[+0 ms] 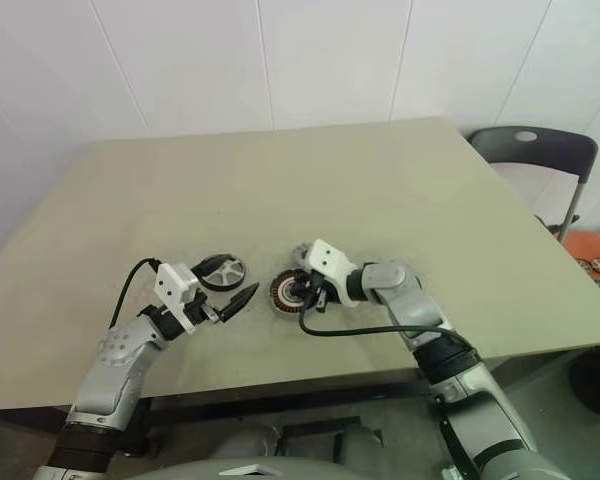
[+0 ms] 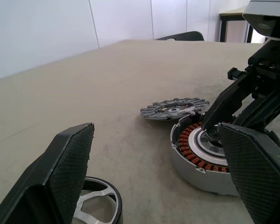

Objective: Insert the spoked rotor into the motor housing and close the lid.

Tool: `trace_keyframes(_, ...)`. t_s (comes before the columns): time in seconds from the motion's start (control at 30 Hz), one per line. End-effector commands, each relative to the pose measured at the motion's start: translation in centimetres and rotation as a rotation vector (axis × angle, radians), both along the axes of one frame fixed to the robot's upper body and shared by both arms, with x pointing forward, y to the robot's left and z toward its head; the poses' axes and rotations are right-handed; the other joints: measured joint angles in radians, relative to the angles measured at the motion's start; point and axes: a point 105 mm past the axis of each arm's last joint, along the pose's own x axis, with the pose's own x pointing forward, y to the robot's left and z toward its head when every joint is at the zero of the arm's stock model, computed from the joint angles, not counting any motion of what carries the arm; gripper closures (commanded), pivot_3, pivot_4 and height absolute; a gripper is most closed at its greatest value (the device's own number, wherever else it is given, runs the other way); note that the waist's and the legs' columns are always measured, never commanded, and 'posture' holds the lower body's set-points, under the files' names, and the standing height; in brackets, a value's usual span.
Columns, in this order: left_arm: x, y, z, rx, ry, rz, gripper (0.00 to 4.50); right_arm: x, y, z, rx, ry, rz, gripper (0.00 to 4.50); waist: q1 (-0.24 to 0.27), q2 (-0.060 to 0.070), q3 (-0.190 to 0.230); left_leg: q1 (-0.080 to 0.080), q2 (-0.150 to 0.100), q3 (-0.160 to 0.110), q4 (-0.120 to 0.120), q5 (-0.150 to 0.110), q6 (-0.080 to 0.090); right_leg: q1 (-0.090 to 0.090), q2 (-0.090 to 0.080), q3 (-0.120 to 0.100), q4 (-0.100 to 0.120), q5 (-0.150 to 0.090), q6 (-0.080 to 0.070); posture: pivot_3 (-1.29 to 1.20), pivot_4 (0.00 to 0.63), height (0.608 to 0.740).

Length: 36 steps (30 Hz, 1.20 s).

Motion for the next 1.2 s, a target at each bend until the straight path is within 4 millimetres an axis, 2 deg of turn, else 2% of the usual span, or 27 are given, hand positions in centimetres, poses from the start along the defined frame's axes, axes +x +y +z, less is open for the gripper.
trace_keyframes(0.03, -0.1, -0.1, 1.3, -0.004, -0.050, -0.010, 0.00, 0.2, 0.5, 0.8, 0.004, -0.027, 0.016, 3.83, 0.000, 0.000, 0.000, 0.000, 0.000, 0.000, 0.000, 0.000, 0.000, 0.000, 0.000, 0.000, 0.000, 0.000, 0.000, 0.00, 0.000, 0.740)
trace_keyframes(1.2, 0.0, 0.0, 0.9, 0.003, -0.038, -0.007, 0.00, -0.9, 1.3, 0.6, 0.041, 0.038, 0.059, 3.83, -0.001, 0.000, 0.000, 0.000, 0.000, 0.000, -0.001, 0.000, 0.000, 0.000, 0.000, 0.000, 0.000, 0.000, 0.000, 0.00, 0.000, 0.740)
